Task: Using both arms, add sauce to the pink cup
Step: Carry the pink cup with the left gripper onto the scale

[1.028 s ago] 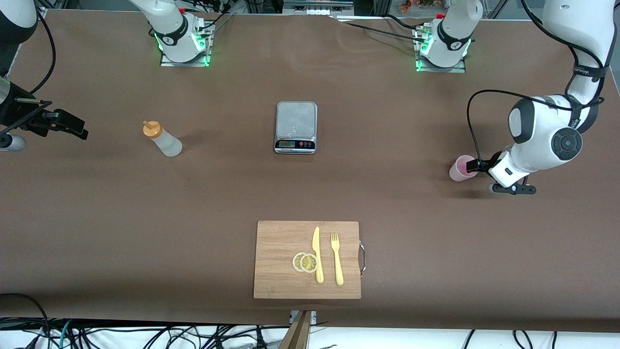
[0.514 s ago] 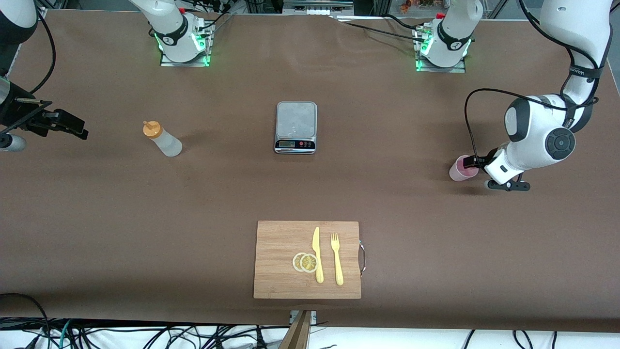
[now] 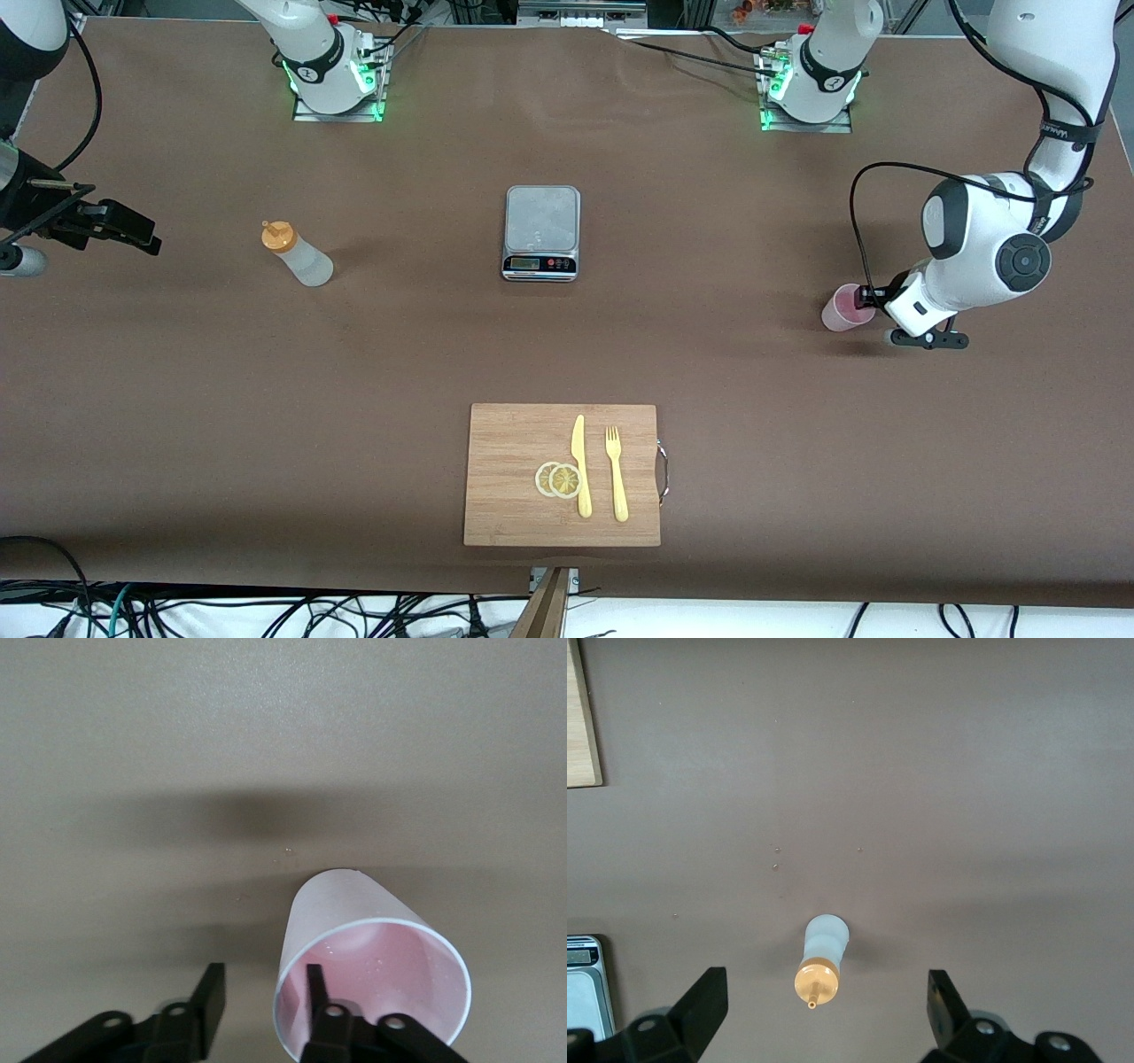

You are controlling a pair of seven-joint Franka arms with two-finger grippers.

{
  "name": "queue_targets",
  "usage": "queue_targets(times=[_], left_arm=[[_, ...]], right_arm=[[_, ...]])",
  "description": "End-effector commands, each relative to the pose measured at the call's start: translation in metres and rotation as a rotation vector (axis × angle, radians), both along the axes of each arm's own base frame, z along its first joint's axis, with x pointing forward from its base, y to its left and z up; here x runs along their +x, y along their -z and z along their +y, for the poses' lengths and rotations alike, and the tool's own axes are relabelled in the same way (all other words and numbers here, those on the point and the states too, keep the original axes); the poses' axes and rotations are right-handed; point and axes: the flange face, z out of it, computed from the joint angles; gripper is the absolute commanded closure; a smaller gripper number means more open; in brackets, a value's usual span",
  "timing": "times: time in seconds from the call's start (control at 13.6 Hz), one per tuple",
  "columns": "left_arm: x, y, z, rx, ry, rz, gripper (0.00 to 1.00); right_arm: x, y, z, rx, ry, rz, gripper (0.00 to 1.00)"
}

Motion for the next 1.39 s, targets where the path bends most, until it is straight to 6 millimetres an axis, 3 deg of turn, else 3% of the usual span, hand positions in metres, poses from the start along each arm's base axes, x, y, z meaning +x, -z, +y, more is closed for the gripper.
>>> queue_targets(times=[0.0,0.15,0.29,0.44,0.59,0.73,0.88,1.1,1.32], left_arm=[[0.003,-0.004,0.0,-0.009,0.011,-0.016,0.82],[0.005,-0.008,-0.001,-0.009,0.012,-0.022,1.0],[0.014,-0.024,-0.004,-0.009,0.017,-0.029,1.0],[0.033,-0.054,-0.031,-0.015,0.056,-0.029,1.0],[0.051,-0.085,-0.077,-0.048,0.089,-0.038,1.0],[0.051,-0.097,-0.143,-0.082,0.143,-0.057,1.0],[0.041,-0.104,-0.224,-0.105,0.135,-0.06,1.0],[-0.003,-0.104,-0.343,-0.105,0.13,-0.042,1.0],[-0.047,-0.104,-0.425,-0.143,0.091,-0.012,1.0]], right_arm=[[-0.002,-0.003,0.001,0.014,0.001,-0.003,0.0],[-0.002,-0.003,0.001,0.015,0.001,-0.002,0.0],[-0.002,-0.003,0.001,0.015,0.001,-0.002,0.0],[-0.002,-0.003,0.0,0.015,0.002,-0.002,0.0],[-0.002,-0.003,0.0,0.015,0.002,-0.002,0.0],[-0.002,-0.003,0.0,0.015,0.002,0.0,0.0],[-0.002,-0.003,0.0,0.015,0.002,0.0,0.0],[-0.002,-0.003,0.0,0.015,0.004,0.0,0.0],[-0.002,-0.003,0.0,0.015,0.004,0.0,0.0]])
